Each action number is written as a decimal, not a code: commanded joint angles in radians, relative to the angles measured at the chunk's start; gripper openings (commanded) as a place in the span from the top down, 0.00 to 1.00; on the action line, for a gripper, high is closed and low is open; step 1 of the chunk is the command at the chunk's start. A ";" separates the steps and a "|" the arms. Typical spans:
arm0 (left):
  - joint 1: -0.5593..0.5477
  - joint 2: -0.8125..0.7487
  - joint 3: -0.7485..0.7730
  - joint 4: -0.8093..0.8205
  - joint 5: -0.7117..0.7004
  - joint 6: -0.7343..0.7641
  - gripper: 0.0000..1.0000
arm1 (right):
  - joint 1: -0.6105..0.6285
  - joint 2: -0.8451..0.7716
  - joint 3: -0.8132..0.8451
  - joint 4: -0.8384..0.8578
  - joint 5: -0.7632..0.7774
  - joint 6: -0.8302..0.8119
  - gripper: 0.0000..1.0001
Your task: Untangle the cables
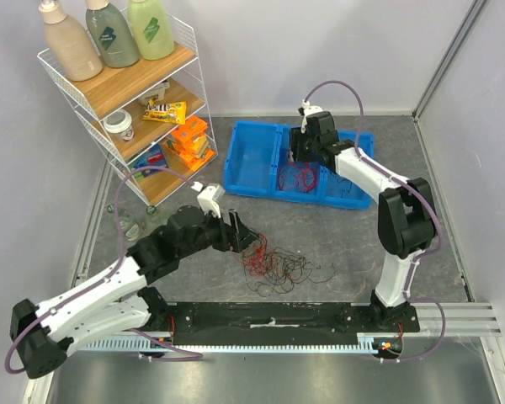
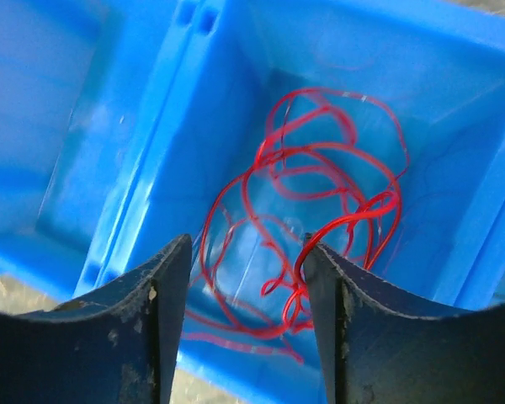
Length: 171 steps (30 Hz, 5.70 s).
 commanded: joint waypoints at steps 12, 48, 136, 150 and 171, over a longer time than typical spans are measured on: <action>-0.003 0.070 -0.217 0.067 -0.075 -0.164 0.20 | 0.353 -0.585 -0.568 -0.169 0.232 0.059 0.27; -0.001 -0.259 0.562 -0.118 0.028 0.258 0.98 | 0.547 -0.684 -1.034 0.106 0.324 0.409 0.46; 0.000 0.031 0.107 -0.069 -0.014 0.086 0.29 | 0.269 -0.742 -0.297 0.080 0.222 0.051 1.00; 0.003 0.011 0.050 -0.052 0.006 0.063 0.29 | -0.039 -0.408 -0.291 0.319 -0.136 0.270 1.00; 0.005 0.079 -0.036 0.040 0.040 -0.012 0.30 | -0.029 -0.268 -0.330 0.324 -0.052 0.146 0.93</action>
